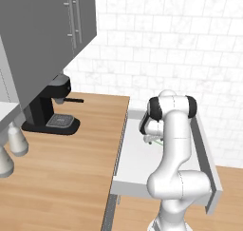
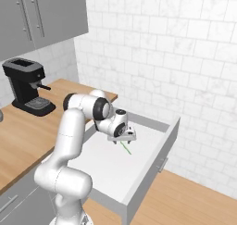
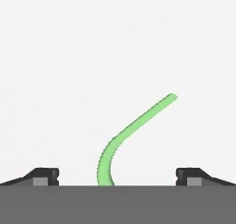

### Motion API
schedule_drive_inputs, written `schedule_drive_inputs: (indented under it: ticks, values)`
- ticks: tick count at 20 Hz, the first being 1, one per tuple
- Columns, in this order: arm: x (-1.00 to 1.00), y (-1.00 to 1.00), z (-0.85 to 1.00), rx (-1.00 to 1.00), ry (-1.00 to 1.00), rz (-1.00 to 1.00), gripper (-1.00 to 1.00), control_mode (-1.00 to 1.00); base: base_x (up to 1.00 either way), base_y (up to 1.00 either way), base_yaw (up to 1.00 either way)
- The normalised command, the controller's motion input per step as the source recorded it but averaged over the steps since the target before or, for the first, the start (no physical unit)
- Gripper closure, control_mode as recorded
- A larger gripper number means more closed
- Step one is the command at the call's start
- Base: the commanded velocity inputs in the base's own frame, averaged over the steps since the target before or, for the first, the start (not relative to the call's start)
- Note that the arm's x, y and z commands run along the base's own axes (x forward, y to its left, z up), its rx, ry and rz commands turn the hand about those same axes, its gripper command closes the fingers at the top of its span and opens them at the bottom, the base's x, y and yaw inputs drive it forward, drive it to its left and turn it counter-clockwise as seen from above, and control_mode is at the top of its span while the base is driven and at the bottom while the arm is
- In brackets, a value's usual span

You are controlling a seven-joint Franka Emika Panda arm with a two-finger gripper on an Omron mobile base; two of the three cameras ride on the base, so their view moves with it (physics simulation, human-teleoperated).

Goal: Take a straw from the drawer in front and place it inside the glass cup on the dining counter.

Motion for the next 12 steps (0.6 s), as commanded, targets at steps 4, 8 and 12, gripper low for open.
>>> schedule_drive_inputs:
  ticks: [4, 8, 12]
  values:
    - [0.00, 0.00, -0.39, 0.00, 0.00, 0.00, -1.00, -1.00, 0.00, 0.00, 0.00]
    - [0.00, 0.00, -0.37, 0.00, 0.00, -0.01, 1.00, -1.00, 0.00, 0.00, 0.00]
    - [-0.02, -0.11, -0.38, 0.00, 0.00, -0.04, 1.00, -1.00, 0.00, 0.00, 0.00]
